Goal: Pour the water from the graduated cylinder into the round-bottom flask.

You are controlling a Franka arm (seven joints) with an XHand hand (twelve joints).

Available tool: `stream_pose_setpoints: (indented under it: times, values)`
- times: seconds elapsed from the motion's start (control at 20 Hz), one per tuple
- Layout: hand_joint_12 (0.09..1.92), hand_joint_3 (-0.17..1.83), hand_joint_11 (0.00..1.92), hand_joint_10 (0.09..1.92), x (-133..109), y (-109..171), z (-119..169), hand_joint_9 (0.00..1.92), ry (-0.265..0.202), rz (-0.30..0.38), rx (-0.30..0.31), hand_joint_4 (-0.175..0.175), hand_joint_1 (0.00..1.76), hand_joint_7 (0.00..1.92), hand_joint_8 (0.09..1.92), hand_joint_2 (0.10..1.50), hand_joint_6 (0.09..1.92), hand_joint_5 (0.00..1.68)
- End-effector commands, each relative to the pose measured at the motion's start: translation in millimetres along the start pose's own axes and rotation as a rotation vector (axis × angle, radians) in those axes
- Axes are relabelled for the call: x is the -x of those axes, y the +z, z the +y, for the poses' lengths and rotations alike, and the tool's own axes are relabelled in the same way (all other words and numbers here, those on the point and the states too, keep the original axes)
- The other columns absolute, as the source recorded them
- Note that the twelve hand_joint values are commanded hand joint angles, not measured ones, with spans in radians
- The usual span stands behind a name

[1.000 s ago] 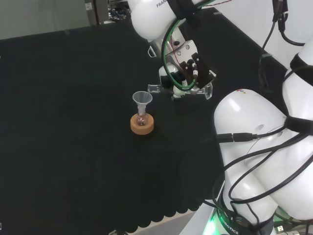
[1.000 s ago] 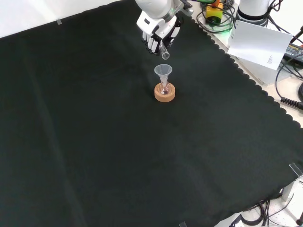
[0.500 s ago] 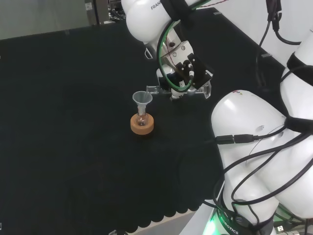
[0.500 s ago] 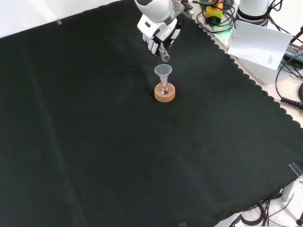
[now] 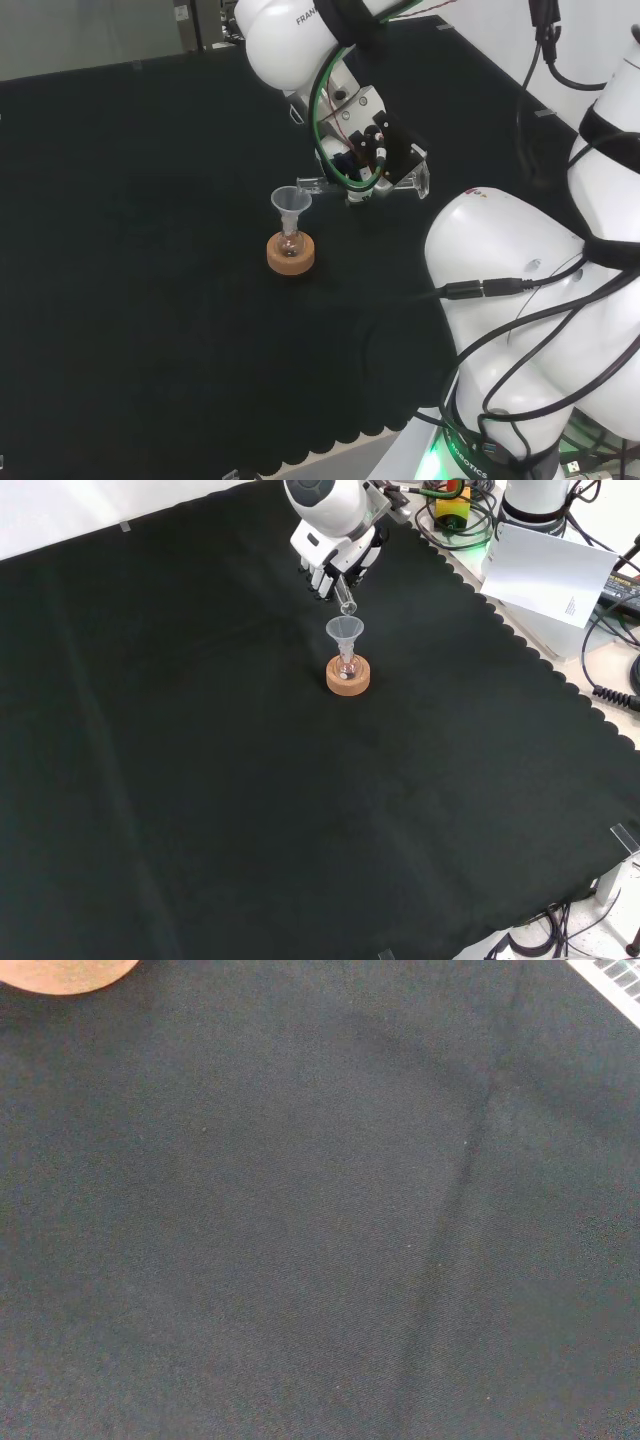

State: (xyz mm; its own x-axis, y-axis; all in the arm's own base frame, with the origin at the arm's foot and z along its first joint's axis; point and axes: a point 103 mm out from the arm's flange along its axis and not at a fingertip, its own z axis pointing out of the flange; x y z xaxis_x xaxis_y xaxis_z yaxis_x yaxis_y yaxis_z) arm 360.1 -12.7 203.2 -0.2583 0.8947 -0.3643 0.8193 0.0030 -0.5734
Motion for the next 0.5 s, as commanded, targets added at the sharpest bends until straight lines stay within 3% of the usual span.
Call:
stream_pose_setpoints:
  times: [0.05, 0.5]
  values:
    - [0.88, -0.02, 1.02, 0.47, -0.8, -4.5, 0.8, 1.17, 0.038, -0.048, 0.007, -0.006, 1.35, 0.88, 1.21, 1.17, 0.89, 0.96]
    - [0.88, -0.02, 1.02, 0.47, -4.2, -7.5, 0.6, 1.17, 0.051, -0.075, 0.004, -0.004, 1.35, 0.88, 1.21, 1.17, 0.89, 0.96]
